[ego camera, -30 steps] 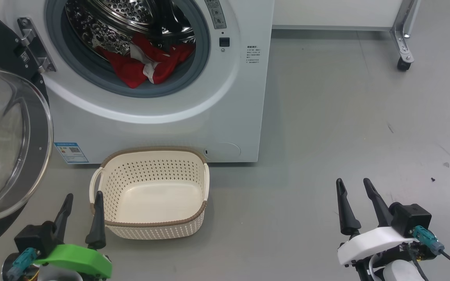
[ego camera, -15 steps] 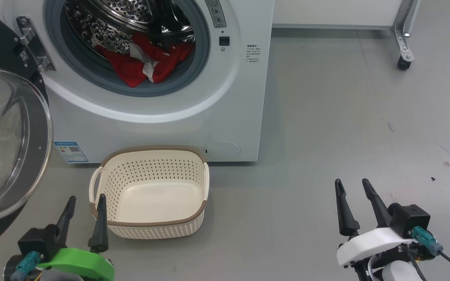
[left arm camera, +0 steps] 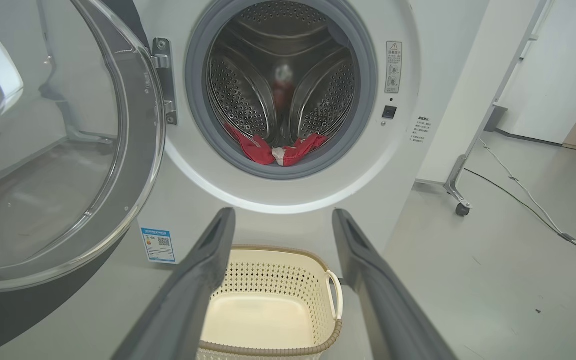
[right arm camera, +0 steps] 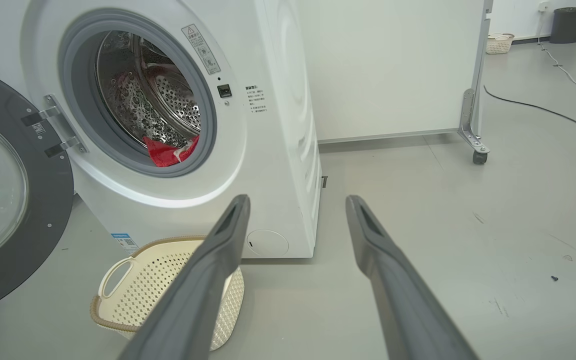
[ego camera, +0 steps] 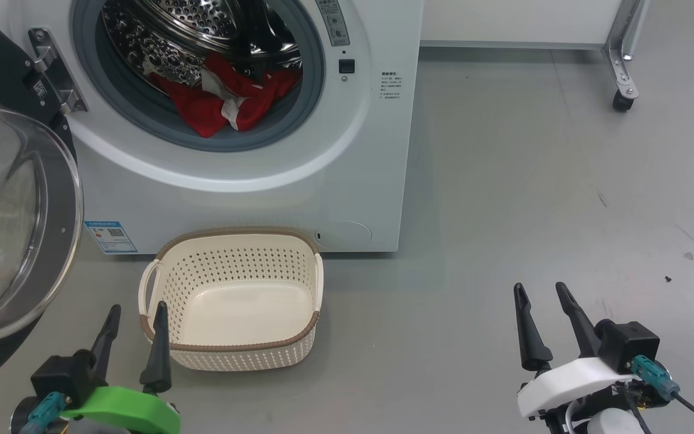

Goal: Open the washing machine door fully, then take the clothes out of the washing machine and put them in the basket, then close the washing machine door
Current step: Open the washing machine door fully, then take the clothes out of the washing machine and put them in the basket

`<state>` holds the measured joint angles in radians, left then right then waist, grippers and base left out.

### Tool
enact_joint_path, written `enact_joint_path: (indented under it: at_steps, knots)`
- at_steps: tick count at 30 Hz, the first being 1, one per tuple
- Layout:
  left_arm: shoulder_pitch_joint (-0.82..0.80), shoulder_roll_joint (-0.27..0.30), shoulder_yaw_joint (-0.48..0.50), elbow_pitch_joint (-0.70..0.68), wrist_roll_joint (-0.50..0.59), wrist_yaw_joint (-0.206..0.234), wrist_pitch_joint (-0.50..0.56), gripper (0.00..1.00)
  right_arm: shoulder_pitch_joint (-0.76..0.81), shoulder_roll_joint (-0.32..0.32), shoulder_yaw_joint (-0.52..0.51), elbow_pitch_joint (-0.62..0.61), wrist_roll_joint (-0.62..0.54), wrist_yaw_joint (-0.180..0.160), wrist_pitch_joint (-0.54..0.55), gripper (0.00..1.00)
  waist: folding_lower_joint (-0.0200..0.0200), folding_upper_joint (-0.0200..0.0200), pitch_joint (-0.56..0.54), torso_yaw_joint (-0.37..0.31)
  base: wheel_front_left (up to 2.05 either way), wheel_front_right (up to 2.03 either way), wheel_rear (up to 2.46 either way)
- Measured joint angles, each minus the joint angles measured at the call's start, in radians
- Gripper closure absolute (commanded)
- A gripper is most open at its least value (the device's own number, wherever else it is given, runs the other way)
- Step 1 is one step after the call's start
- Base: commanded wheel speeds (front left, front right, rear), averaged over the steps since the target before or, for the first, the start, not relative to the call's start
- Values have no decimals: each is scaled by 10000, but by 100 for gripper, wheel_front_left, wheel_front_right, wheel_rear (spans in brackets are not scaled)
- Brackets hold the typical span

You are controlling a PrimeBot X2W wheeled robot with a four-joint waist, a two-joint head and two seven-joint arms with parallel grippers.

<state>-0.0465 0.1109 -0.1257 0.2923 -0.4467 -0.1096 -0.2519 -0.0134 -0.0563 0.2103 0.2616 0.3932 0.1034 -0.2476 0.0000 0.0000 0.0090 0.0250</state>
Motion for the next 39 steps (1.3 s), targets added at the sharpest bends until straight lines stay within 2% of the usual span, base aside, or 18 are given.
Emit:
enact_joint_path:
  at_steps: [25,39]
  knots:
    - [86,-59,-140,-320,-209,-27,0,0,10,15,21,-19,-82,8,0,0,0,0,135,8,1,-1,0]
    - [86,-42,-127,-479,-288,-104,-2,0,10,36,23,-15,-82,8,0,0,0,0,268,56,42,-42,0]
